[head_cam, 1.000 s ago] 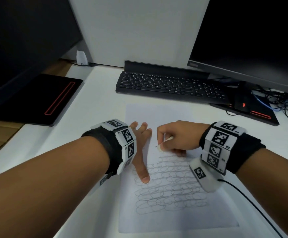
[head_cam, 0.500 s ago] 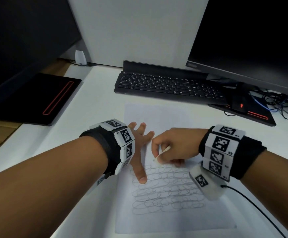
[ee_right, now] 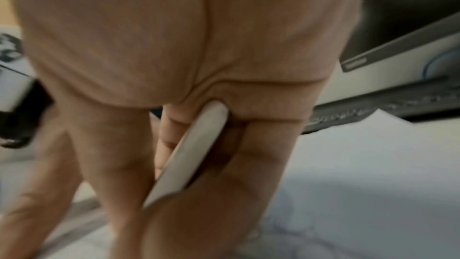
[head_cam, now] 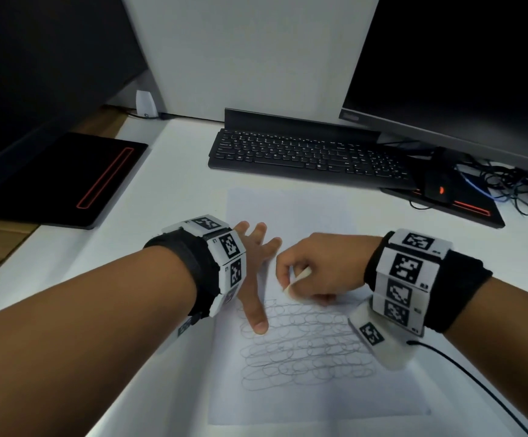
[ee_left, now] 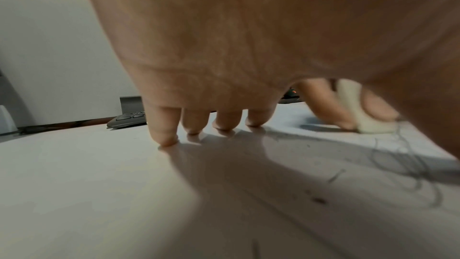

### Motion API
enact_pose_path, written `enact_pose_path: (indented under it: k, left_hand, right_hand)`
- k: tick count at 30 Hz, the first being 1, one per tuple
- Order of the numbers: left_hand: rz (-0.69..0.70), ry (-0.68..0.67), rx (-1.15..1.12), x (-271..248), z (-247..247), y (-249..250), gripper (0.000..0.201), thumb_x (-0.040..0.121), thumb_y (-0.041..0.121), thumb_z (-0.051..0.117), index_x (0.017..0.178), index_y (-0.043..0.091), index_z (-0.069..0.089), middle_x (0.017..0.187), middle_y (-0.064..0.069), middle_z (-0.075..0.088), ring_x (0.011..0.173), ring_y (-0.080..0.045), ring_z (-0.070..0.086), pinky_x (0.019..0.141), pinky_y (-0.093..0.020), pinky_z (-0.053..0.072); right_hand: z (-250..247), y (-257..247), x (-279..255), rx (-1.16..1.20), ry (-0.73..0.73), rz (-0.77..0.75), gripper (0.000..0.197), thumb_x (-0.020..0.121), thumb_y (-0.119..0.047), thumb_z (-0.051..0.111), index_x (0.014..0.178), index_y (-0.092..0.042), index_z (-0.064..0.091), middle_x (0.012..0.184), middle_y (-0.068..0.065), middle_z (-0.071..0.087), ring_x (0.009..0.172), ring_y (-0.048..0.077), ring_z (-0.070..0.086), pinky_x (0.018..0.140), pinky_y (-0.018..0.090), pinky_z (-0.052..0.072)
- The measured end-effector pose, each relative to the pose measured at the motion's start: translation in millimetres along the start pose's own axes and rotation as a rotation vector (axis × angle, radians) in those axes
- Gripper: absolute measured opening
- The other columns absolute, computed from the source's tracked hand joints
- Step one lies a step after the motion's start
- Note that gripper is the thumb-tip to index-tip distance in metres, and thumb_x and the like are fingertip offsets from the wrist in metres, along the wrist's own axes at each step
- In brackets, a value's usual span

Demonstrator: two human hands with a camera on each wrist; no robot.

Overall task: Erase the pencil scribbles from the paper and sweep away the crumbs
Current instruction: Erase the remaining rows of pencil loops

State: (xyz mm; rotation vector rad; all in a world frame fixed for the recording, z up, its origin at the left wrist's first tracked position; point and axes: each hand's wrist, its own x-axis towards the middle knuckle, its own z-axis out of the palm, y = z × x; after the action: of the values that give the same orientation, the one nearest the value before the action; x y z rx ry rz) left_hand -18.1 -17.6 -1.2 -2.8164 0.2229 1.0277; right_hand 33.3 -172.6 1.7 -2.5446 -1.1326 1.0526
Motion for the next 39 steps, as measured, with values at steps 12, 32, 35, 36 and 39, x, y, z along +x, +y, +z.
enact_pose_path:
  k: [12, 32, 35, 36, 39]
  left_hand:
    - [0.004, 0.003, -0.003, 0.7, 1.9, 0.1, 0.137, 0.062, 0.068, 0.078, 0.152, 0.032, -0.021, 0.161, -0.001, -0.025, 0.148, -0.031, -0.020, 0.117, -0.057, 0.007]
    - [0.011, 0.014, -0.016, 0.0, 2.3, 0.7, 0.138, 0.062, 0.067, 0.079, 0.152, 0.031, -0.019, 0.161, -0.003, -0.023, 0.148, -0.032, -0.019, 0.116, -0.059, 0.007]
    - [0.009, -0.004, -0.016, 0.9, 0.3, 0.1, 0.139, 0.063, 0.066, 0.079, 0.152, 0.031, -0.021, 0.160, -0.003, -0.025, 0.147, -0.032, -0.020, 0.116, -0.058, 0.005]
    - [0.008, -0.007, -0.015, 1.6, 0.6, 0.0, 0.139, 0.063, 0.066, 0.079, 0.152, 0.031, -0.022, 0.160, -0.002, -0.025, 0.147, -0.032, -0.021, 0.116, -0.058, 0.005]
    - [0.003, 0.002, -0.017, 2.1, 1.4, 0.6, 0.139, 0.062, 0.067, 0.079, 0.152, 0.031, -0.022, 0.160, -0.002, -0.025, 0.147, -0.031, -0.021, 0.116, -0.058, 0.007]
  right_hand:
    - [-7.3, 9.0, -2.1, -0.024, 0.062, 0.021, 0.004, 0.089, -0.029, 0.065, 0.093, -0.029, 0.065, 0.070, -0.005, 0.072, 0.067, 0.010, 0.069, 0.073, 0.021, 0.050]
    - [-11.6, 20.5, -7.2, 0.016, 0.158, 0.061, 0.002, 0.088, -0.027, 0.065, 0.090, -0.028, 0.066, 0.067, -0.006, 0.070, 0.058, 0.006, 0.064, 0.078, 0.028, 0.054]
    - [1.3, 8.9, -7.0, -0.027, 0.036, -0.012, 0.006, 0.087, -0.027, 0.065, 0.092, -0.030, 0.065, 0.071, -0.009, 0.070, 0.070, 0.007, 0.067, 0.073, 0.022, 0.051]
    - [2.0, 7.3, -8.0, -0.018, 0.002, -0.015, 0.005, 0.087, -0.028, 0.066, 0.092, -0.030, 0.066, 0.070, -0.009, 0.070, 0.069, 0.006, 0.067, 0.072, 0.020, 0.050]
    - [-11.3, 18.2, -8.9, 0.036, 0.093, 0.070, 0.005, 0.088, -0.028, 0.068, 0.091, -0.025, 0.066, 0.070, -0.004, 0.072, 0.059, 0.007, 0.065, 0.074, 0.024, 0.054]
